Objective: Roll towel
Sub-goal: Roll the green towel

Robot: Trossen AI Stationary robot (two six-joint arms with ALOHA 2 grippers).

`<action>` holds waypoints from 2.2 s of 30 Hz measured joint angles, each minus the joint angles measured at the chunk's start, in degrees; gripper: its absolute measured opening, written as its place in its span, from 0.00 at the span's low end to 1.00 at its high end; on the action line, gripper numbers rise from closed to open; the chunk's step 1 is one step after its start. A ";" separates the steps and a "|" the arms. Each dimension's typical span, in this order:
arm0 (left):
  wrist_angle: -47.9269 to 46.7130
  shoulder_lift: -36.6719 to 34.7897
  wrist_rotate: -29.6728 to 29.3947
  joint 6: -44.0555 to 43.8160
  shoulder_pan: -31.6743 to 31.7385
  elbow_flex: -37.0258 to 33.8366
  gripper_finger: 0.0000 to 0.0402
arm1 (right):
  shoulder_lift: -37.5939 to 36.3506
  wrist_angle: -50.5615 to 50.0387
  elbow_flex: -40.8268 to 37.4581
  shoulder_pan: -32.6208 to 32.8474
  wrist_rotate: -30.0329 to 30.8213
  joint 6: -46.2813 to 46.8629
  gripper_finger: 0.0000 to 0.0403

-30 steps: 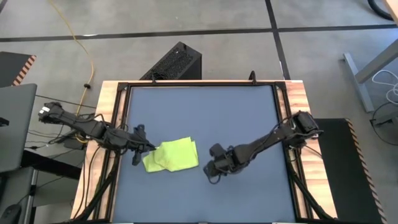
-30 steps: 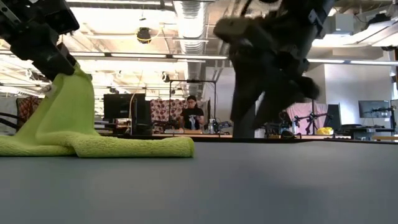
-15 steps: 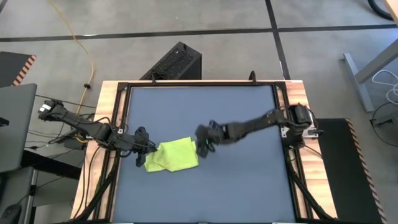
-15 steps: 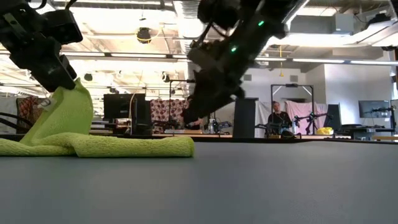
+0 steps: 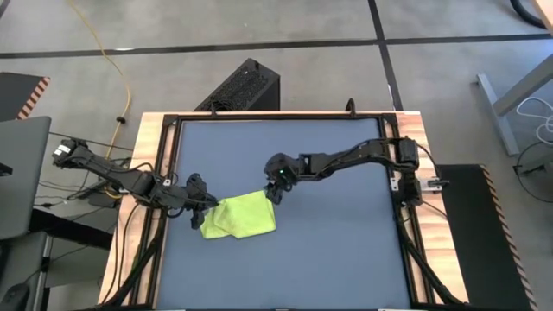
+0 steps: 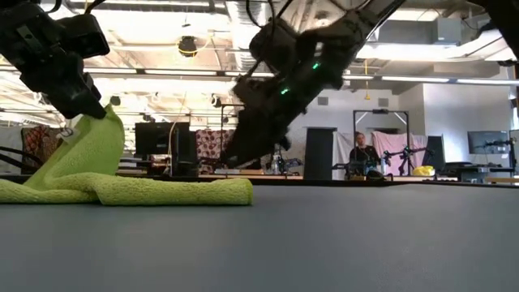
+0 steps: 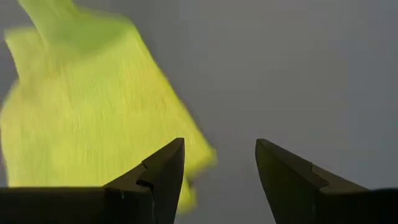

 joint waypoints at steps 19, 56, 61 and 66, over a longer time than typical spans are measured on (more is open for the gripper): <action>-3.02 -2.18 2.13 3.59 -0.02 0.00 0.00 | 8.61 -5.26 6.04 5.27 7.27 5.95 0.11; 9.04 -10.91 20.22 23.78 0.00 20.02 0.00 | -28.19 8.09 5.91 29.70 39.97 -4.10 0.02; 2.94 -9.20 15.98 26.99 0.00 24.35 0.00 | -30.63 0.76 5.91 28.61 47.65 -6.07 0.02; 0.16 -8.98 5.14 30.77 0.91 24.46 0.00 | -31.52 -7.70 5.91 22.76 49.14 -6.78 0.02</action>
